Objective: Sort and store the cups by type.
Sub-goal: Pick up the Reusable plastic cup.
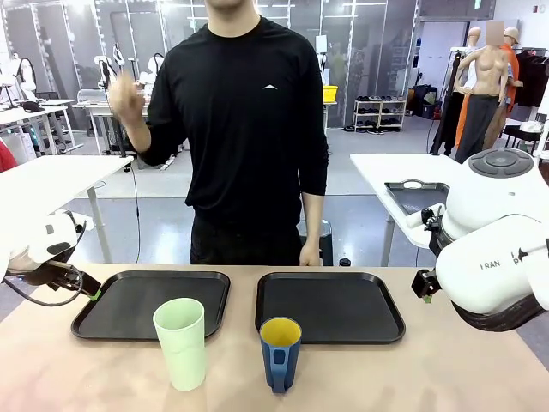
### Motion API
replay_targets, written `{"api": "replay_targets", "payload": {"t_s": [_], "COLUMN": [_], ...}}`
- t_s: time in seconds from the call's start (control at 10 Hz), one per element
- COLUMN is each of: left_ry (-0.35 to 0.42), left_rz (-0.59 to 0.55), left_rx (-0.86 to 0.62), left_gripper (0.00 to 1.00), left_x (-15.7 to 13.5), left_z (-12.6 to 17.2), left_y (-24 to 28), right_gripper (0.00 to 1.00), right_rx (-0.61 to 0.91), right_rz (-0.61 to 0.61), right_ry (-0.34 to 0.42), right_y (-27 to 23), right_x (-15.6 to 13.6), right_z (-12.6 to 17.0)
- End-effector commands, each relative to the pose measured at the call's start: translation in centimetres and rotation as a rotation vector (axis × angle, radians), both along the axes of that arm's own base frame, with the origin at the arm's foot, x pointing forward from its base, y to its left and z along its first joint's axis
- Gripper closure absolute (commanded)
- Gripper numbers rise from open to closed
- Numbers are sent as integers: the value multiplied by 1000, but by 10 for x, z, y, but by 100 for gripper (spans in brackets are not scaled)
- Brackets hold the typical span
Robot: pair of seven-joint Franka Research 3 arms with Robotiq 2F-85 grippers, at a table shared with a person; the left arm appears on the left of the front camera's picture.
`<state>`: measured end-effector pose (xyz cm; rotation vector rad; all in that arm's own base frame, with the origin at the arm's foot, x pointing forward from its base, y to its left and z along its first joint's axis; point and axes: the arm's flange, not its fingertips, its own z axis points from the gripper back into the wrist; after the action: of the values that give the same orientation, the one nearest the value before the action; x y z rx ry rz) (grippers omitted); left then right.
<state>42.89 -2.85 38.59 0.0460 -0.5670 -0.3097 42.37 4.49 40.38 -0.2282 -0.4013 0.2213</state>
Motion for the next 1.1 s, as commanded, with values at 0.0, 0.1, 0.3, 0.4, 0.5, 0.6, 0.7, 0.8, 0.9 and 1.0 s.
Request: {"api": "replay_targets", "payload": {"t_s": [0.0, 0.1, 0.3, 0.4, 0.5, 0.6, 0.7, 0.8, 0.9, 1.0], "left_ry": [0, 0, 0, 0, 0, 0, 0, 0, 0, 0], "left_rz": [0, 0, 0, 0, 0, 0, 0, 0, 0, 0], "left_rx": [2, 2, 2, 2, 2, 2, 2, 2, 2, 2], "left_gripper": [0, 0, 0, 0, 0, 0, 0, 0, 0, 0], "left_x": [0, 0, 0, 0, 0, 0, 0, 0, 0, 0], "left_z": [0, 0, 0, 0, 0, 0, 0, 0, 0, 0], "left_y": [1, 1, 1, 1, 1, 1, 1, 1, 1, 1], "right_gripper": [0, 0, 0, 0, 0, 0, 0, 0, 0, 0], "right_rx": [-2, -2, -2, -2, -2, -2, -2, -2, -2, -2], "right_rz": [3, 3, 3, 3, 3, 3, 3, 3, 3, 3], "right_ry": [3, 3, 3, 3, 3, 3, 3, 3, 3, 3], "right_y": [0, 0, 0, 0, 0, 0, 0, 0, 0, 0], "right_x": [-1, -1, -1, -1, -1, -1, -1, -1, -1, -1], "right_z": [-2, -2, -2, -2, -2, -2, -2, -2, -2, -2]}}
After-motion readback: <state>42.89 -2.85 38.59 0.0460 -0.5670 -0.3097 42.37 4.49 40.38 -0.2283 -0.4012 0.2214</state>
